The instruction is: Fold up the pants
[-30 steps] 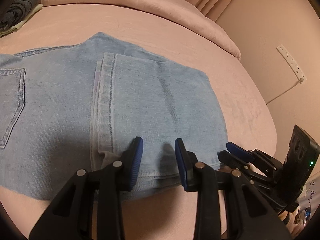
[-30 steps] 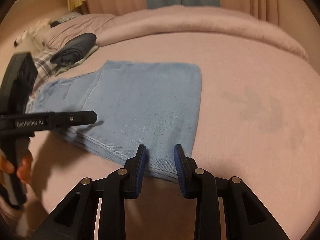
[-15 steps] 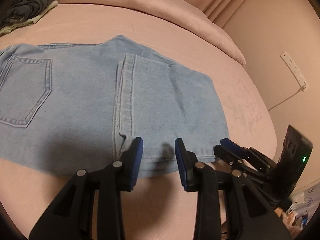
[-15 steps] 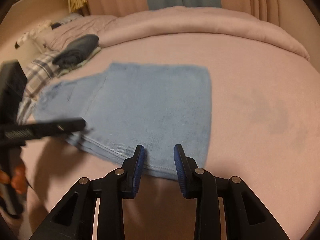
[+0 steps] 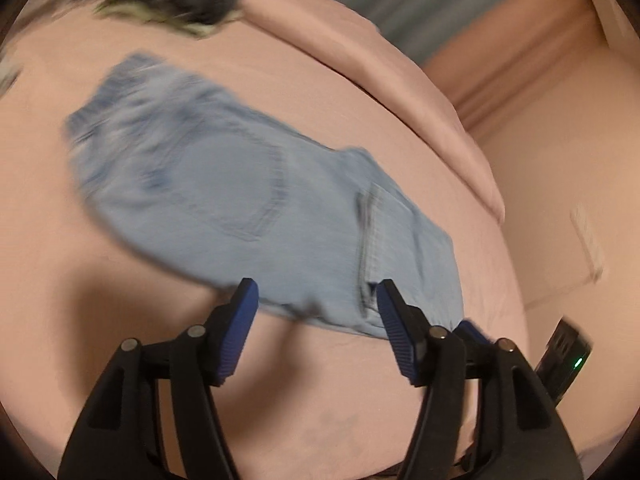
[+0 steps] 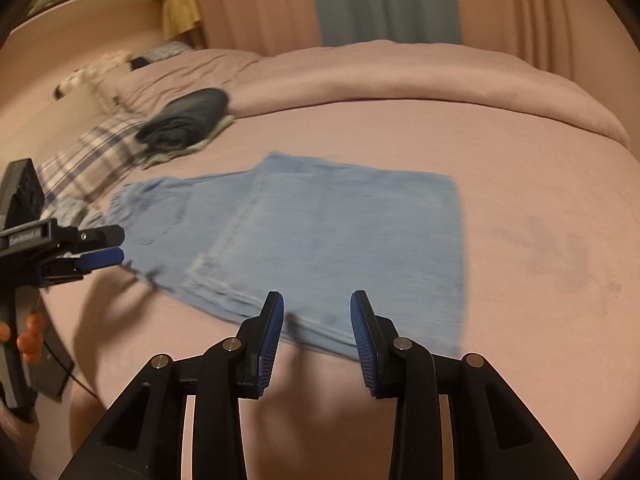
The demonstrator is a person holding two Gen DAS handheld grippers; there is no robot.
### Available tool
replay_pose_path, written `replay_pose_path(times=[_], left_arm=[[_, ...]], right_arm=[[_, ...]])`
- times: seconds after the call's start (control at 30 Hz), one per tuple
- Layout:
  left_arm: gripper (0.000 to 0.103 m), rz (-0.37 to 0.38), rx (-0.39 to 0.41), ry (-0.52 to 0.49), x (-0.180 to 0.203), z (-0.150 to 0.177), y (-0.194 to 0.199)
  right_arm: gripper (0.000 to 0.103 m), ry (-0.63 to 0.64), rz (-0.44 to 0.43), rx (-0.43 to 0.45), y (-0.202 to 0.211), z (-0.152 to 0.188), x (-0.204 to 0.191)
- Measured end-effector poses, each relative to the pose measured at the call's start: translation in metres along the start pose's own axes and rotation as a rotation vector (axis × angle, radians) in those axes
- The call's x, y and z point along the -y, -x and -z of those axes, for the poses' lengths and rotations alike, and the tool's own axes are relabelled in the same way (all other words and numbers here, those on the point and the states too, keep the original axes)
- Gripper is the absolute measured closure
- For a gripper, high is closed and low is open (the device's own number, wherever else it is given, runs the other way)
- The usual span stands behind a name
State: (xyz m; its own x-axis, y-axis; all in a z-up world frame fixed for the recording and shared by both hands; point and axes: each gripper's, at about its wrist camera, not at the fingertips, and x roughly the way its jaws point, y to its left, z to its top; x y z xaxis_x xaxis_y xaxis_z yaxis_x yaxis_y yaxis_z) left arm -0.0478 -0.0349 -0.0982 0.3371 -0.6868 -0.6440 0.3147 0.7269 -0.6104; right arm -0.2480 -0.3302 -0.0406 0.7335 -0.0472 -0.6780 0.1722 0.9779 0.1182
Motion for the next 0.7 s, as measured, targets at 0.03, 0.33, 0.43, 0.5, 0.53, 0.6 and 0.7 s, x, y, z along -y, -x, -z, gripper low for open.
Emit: replay_pose_path(times=[0.03, 0.33, 0.43, 0.5, 0.53, 0.6, 0.7], left_arm=[[0.038, 0.006, 0.009, 0.049, -0.012, 0.001, 0.006], [0.036, 0.058, 0.000, 0.282, -0.065, 0.009, 0.013], [0.032, 0.094, 0.010, 0.311, -0.069, 0.007, 0.013], [0.027, 0.118, 0.020, 0.327, -0.068, 0.005, 0.012], [0.025, 0.129, 0.027, 0.334, -0.067, 0.004, 0.011], [0.024, 0.134, 0.028, 0.340, -0.066, 0.001, 0.008], [0.024, 0.134, 0.021, 0.324, -0.065, -0.004, 0.001]], right_arm=[[0.068, 0.011, -0.009, -0.006, -0.003, 0.000, -0.005], [0.068, 0.067, -0.058, -0.047, -0.018, -0.001, -0.040], [0.067, 0.072, -0.056, -0.054, -0.020, -0.001, -0.044], [0.067, 0.070, -0.056, -0.059, -0.020, 0.000, -0.044], [0.067, 0.070, -0.054, -0.061, -0.020, 0.000, -0.045], [0.067, 0.070, -0.051, -0.063, -0.020, 0.000, -0.045], [0.067, 0.070, -0.049, -0.064, -0.020, 0.000, -0.045]])
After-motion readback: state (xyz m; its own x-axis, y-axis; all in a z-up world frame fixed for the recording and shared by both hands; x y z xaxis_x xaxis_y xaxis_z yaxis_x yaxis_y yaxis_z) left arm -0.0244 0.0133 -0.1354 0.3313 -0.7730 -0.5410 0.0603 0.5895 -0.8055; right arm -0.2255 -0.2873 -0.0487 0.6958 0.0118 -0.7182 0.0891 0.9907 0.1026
